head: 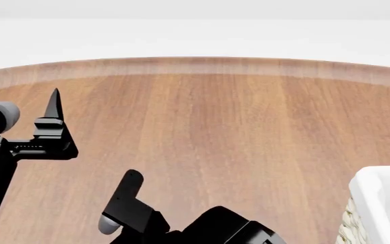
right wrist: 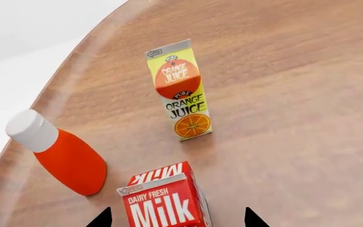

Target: Pick the milk and place it in the basket.

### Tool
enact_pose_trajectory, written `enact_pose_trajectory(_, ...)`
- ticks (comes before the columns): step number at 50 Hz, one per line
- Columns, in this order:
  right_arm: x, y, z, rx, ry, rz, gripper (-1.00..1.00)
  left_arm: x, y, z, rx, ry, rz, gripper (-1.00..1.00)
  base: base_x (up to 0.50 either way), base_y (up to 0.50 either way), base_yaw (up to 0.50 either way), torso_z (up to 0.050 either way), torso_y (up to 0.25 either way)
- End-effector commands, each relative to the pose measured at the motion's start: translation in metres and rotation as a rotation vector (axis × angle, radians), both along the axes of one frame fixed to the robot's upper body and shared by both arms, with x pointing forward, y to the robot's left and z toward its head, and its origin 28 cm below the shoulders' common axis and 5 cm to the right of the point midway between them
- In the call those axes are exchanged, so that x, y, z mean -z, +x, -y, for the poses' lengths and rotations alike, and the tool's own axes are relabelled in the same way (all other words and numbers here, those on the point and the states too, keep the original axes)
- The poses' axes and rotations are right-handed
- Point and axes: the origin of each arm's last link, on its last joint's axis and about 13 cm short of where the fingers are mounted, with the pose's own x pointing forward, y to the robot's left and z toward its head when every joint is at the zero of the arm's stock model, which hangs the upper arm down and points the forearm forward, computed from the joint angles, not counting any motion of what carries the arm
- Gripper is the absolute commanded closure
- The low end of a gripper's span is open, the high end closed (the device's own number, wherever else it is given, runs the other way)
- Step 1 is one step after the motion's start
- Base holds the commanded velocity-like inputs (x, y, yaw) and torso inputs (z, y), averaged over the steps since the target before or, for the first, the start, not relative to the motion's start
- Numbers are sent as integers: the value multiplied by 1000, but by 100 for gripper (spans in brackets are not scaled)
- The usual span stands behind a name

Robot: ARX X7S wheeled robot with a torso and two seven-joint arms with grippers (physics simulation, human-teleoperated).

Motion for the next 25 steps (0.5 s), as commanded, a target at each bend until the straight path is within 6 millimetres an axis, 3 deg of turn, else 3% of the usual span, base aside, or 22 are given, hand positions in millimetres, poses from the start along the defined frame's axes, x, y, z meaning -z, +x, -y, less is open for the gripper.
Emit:
enact_pose_trajectory(1,8,3,-8,-41,15,-25,-100,1,0,0,3,-2,-2,-100,0,0,0,0,0)
enact_pose_trajectory(25,37,13,-17,-92,33,-102,-100,3,1,-1,3,-5,-6,-100,0,0,0,0,0)
